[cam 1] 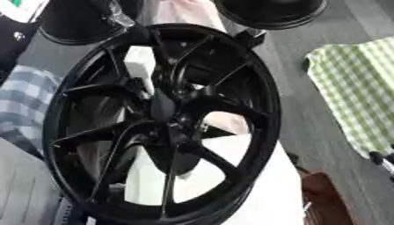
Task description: Pull the pin out of the wheel hub.
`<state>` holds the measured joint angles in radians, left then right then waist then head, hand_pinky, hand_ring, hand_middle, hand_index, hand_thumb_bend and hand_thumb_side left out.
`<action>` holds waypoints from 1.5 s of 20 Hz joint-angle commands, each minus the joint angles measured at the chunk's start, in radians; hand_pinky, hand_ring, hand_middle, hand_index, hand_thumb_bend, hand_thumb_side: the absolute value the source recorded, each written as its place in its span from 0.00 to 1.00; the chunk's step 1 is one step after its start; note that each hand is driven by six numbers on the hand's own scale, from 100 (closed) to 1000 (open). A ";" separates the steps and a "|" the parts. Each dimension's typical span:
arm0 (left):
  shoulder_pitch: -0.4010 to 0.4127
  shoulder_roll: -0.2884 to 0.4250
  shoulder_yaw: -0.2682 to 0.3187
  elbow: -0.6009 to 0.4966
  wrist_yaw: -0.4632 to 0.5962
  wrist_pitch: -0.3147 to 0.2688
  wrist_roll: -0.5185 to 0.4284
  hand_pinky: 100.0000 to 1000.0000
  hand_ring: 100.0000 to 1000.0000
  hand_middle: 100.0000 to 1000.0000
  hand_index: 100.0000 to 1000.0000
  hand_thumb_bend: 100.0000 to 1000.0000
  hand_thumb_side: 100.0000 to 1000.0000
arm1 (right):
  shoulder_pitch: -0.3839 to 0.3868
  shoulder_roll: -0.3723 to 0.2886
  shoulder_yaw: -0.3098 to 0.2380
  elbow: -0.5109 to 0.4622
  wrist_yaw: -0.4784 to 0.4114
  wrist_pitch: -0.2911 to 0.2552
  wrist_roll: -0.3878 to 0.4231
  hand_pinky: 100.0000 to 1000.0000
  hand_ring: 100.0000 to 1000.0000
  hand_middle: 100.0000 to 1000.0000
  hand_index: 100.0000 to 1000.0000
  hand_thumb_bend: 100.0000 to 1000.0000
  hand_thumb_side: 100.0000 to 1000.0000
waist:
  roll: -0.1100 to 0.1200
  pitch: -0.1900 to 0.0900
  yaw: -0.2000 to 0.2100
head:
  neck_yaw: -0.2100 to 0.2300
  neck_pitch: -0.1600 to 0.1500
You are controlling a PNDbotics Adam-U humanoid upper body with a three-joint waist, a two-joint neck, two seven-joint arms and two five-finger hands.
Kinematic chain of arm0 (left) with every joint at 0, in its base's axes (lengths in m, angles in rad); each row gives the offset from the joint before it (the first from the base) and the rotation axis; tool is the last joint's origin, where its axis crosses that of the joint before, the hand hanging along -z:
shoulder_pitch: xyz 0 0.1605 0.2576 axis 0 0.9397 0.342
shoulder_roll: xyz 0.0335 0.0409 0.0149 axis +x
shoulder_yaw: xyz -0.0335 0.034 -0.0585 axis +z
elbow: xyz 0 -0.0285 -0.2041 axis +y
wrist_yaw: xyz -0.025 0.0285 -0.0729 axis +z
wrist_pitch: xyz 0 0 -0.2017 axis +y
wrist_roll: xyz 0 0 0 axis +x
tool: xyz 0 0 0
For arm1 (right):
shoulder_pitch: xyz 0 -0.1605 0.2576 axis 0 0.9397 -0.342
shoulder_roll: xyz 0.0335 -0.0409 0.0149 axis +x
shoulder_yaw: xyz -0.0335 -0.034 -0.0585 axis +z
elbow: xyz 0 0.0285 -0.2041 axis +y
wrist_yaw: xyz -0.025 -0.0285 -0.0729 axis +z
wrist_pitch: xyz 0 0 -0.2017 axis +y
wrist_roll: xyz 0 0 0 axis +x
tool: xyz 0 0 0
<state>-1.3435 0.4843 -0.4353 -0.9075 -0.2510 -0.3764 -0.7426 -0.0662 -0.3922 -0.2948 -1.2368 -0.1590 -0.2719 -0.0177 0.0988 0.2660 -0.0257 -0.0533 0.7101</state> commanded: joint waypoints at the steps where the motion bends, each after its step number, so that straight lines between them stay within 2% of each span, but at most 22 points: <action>1: -0.005 0.044 -0.013 -0.015 0.051 -0.163 -0.164 0.85 0.79 0.71 0.84 0.73 0.54 | -0.004 -0.033 -0.004 -0.015 0.003 -0.001 0.002 0.41 0.57 0.43 0.63 0.60 0.13 | -0.005 -0.025 0.000 | -0.006 -0.006; 5: 0.016 0.066 -0.037 -0.030 0.038 -0.159 -0.164 0.87 0.80 0.72 0.84 0.76 0.54 | -0.005 -0.034 -0.005 -0.015 0.003 -0.001 0.000 0.41 0.57 0.43 0.63 0.60 0.13 | -0.005 -0.024 0.000 | -0.009 -0.004; 11: 0.032 0.071 -0.052 -0.024 -0.057 -0.195 -0.164 0.88 0.82 0.74 0.84 0.81 0.49 | -0.007 -0.034 -0.004 -0.016 0.001 0.000 -0.001 0.41 0.57 0.43 0.63 0.61 0.13 | -0.005 -0.024 -0.003 | -0.015 -0.007; 18: 0.032 0.063 -0.027 -0.003 -0.147 -0.223 -0.164 0.87 0.82 0.74 0.85 0.84 0.46 | -0.008 -0.033 -0.003 -0.015 0.000 0.002 0.001 0.41 0.57 0.43 0.63 0.61 0.13 | -0.007 -0.025 -0.004 | -0.031 -0.017; 22: 0.031 0.055 -0.016 0.006 -0.150 -0.228 -0.164 0.86 0.81 0.74 0.85 0.83 0.45 | -0.009 -0.033 -0.002 -0.014 -0.001 0.002 0.001 0.41 0.57 0.43 0.63 0.61 0.13 | -0.008 -0.026 -0.005 | -0.038 -0.023; 24: 0.031 0.048 -0.015 0.010 -0.132 -0.228 -0.164 0.85 0.79 0.72 0.83 0.82 0.49 | -0.009 -0.033 -0.002 -0.014 -0.002 0.002 0.002 0.41 0.57 0.43 0.63 0.61 0.13 | -0.008 -0.026 -0.006 | -0.040 -0.025; 25: 0.031 0.045 -0.017 0.010 -0.118 -0.228 -0.164 0.85 0.79 0.72 0.83 0.80 0.46 | -0.009 -0.033 -0.001 -0.014 -0.002 0.002 0.002 0.41 0.57 0.43 0.63 0.61 0.13 | -0.008 -0.026 -0.007 | -0.040 -0.026; 30: 0.029 0.033 -0.046 -0.002 -0.053 -0.229 -0.164 0.84 0.77 0.70 0.81 0.76 0.45 | -0.011 -0.034 0.000 -0.014 -0.004 0.003 0.000 0.41 0.56 0.43 0.63 0.61 0.13 | -0.007 -0.027 -0.010 | -0.039 -0.029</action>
<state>-1.2936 0.5028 -0.4806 -0.8962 -0.3217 -0.4065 -0.7125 -0.0706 -0.3927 -0.2943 -1.2368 -0.1606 -0.2697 -0.0168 0.0991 0.2659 -0.0345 -0.0906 0.6924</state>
